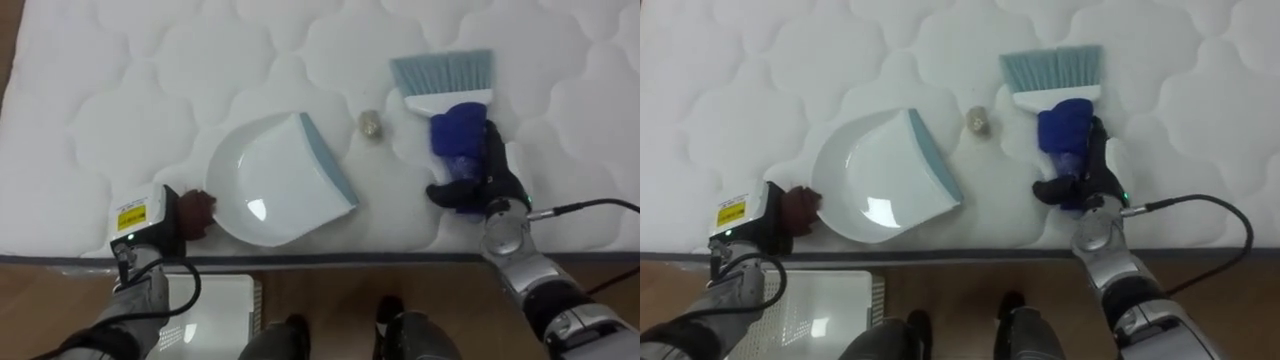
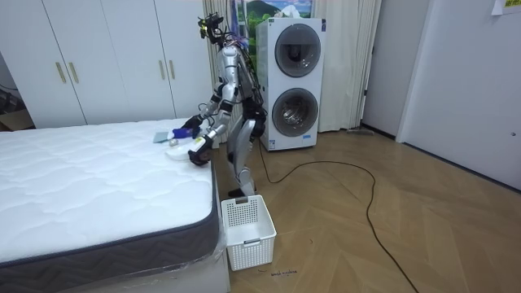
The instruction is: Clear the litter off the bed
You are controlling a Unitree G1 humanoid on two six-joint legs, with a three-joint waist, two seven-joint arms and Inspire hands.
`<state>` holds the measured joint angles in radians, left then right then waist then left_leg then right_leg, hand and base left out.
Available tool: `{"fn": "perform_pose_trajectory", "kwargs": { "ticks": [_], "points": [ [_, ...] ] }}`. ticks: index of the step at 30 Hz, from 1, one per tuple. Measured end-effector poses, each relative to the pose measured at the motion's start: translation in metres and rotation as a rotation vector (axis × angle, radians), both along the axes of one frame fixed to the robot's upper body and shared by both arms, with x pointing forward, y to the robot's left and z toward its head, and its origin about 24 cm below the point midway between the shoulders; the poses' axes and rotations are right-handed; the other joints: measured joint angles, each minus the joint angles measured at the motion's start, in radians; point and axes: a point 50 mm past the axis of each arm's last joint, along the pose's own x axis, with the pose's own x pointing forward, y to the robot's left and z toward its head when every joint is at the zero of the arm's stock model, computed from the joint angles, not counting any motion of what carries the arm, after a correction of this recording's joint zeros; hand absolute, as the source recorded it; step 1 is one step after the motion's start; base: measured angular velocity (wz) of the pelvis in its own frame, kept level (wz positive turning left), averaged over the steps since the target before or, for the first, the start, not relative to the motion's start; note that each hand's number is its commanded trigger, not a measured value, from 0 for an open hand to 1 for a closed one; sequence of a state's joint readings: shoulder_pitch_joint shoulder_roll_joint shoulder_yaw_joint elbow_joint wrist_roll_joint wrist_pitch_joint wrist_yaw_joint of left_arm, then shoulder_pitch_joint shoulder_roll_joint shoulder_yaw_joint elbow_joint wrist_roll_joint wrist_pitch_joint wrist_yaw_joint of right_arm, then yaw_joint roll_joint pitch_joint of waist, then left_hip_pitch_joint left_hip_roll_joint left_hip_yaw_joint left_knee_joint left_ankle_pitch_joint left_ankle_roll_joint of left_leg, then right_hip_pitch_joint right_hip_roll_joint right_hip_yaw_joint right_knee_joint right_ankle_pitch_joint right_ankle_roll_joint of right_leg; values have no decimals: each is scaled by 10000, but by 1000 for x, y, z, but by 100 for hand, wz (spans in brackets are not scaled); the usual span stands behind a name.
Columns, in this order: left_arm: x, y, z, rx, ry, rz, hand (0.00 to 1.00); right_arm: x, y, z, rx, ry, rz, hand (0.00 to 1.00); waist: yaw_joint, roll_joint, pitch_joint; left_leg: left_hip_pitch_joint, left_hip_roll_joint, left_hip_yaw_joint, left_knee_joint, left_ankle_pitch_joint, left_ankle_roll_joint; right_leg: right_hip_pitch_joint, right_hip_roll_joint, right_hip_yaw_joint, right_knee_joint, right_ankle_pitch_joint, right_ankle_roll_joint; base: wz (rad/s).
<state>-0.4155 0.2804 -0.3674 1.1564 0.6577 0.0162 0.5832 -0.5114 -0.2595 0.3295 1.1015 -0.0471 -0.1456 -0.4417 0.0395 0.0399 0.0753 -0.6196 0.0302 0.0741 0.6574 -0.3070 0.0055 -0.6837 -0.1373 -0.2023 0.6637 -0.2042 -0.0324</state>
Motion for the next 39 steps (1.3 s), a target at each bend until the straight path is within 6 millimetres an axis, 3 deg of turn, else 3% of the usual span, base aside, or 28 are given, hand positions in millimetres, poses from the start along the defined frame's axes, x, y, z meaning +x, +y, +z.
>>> {"fn": "perform_pose_trajectory", "kwargs": {
  "ticks": [12,15,24,39],
  "points": [
    [1,1,0,-249,135,224,100,9,-23,15,-2446,280,-48,100,-7,-25,15,-87,14,-101,69,6,6,26,-4,-129,-57,-20,9,1],
    [3,-1,1,-239,121,155,100,5,-27,10,-2805,819,-113,100,46,-85,44,-143,40,-121,191,6,8,38,-4,-180,-19,-29,15,4],
    [4,-3,2,-76,143,52,100,-7,-31,-4,-3023,1464,-81,100,144,-142,62,-149,94,-57,202,2,12,98,7,-214,-79,-50,19,2],
    [8,-2,6,117,34,146,100,-6,-37,0,-2912,1400,-491,100,235,-126,54,-319,70,-82,388,-11,33,-57,-27,-167,168,-57,27,1]
  ]
}}
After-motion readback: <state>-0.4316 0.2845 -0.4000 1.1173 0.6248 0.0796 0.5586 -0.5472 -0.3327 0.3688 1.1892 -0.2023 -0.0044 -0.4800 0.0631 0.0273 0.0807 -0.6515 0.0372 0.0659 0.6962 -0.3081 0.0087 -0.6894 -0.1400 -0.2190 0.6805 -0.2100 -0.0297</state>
